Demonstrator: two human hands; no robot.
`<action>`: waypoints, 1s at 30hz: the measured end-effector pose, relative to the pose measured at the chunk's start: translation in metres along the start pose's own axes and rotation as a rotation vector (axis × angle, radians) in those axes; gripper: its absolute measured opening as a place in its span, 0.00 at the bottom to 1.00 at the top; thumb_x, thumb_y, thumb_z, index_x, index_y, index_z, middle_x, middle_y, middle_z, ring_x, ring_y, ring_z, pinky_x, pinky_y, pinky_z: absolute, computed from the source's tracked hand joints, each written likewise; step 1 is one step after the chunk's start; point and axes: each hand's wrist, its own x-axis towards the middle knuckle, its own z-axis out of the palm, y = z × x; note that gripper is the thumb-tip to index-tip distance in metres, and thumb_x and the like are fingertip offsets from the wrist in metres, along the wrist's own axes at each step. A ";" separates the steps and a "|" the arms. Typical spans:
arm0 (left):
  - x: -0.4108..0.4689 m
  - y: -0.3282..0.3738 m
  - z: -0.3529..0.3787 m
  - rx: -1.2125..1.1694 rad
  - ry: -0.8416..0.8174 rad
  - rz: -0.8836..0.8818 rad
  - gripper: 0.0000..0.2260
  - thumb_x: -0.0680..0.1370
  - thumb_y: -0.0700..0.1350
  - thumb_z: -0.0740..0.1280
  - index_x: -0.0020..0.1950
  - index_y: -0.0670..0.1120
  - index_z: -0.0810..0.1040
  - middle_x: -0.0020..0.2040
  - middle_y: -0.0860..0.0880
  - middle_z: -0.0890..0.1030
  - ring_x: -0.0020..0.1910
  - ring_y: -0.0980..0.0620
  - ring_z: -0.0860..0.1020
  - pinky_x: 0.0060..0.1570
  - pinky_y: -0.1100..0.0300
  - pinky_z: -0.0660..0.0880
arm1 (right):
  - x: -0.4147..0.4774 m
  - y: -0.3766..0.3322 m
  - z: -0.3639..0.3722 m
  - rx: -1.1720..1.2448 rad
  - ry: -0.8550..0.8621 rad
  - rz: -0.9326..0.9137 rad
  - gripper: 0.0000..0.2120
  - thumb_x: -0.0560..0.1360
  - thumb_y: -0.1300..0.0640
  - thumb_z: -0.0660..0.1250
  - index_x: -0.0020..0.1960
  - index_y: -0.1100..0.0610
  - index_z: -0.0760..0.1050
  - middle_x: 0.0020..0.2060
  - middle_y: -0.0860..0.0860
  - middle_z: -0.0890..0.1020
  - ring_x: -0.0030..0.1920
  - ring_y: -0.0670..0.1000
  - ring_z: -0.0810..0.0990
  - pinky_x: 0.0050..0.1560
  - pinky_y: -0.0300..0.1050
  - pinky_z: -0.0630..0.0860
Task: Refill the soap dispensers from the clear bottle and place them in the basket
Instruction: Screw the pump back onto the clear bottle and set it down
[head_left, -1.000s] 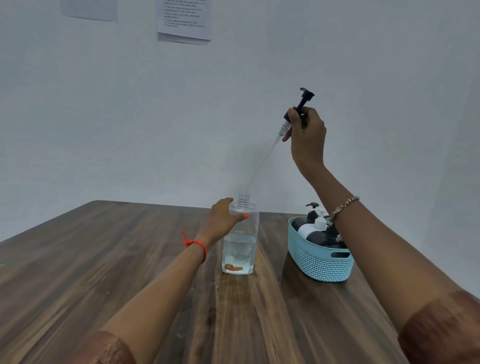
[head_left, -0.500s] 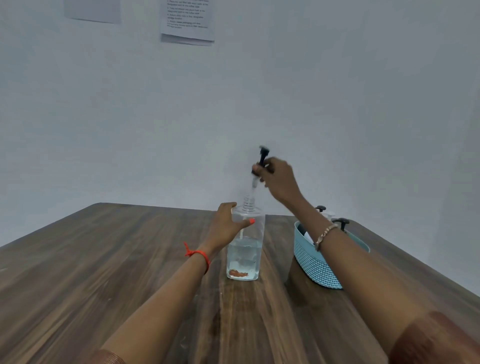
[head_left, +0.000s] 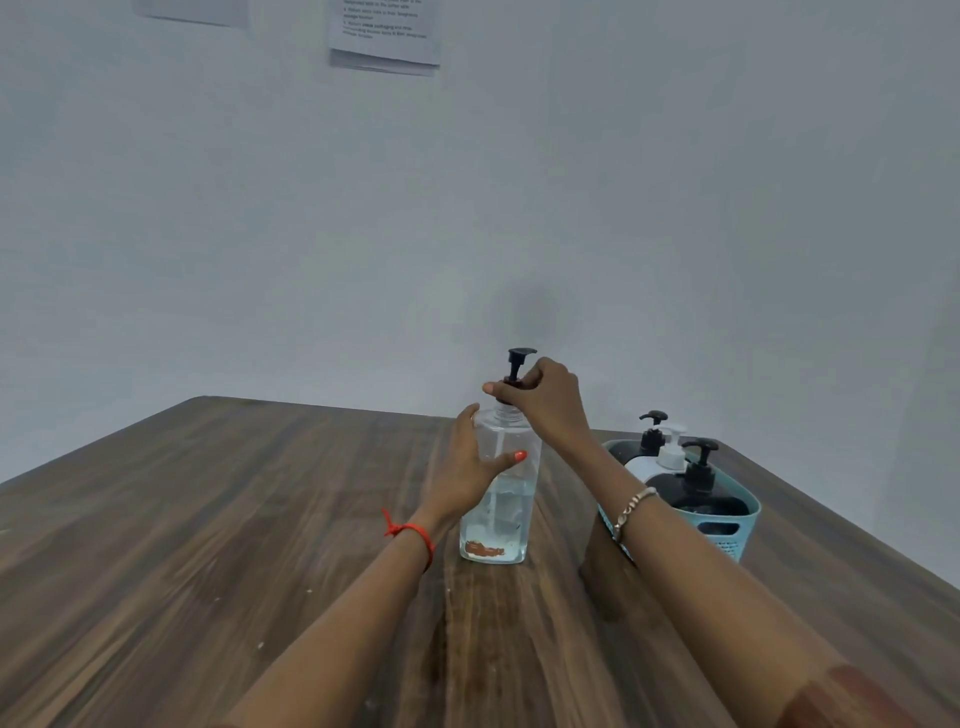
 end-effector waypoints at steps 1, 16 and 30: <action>0.000 -0.001 0.000 -0.017 -0.005 0.001 0.37 0.74 0.48 0.69 0.76 0.48 0.49 0.75 0.47 0.60 0.72 0.47 0.63 0.61 0.61 0.63 | 0.000 0.000 0.000 0.002 -0.009 0.015 0.19 0.65 0.50 0.77 0.37 0.60 0.68 0.31 0.54 0.72 0.31 0.46 0.73 0.31 0.33 0.67; 0.002 -0.005 0.001 -0.072 -0.008 0.022 0.36 0.74 0.47 0.69 0.75 0.49 0.50 0.73 0.47 0.62 0.69 0.46 0.65 0.64 0.56 0.66 | -0.003 0.005 -0.013 0.290 -0.119 0.040 0.14 0.69 0.68 0.71 0.54 0.64 0.78 0.44 0.55 0.82 0.40 0.43 0.81 0.47 0.35 0.80; 0.004 -0.006 0.002 -0.055 -0.016 0.014 0.36 0.74 0.48 0.69 0.75 0.49 0.50 0.73 0.46 0.62 0.68 0.44 0.66 0.65 0.52 0.67 | 0.001 0.007 -0.012 0.188 -0.232 0.035 0.16 0.69 0.66 0.71 0.57 0.63 0.77 0.49 0.56 0.82 0.51 0.53 0.81 0.62 0.48 0.75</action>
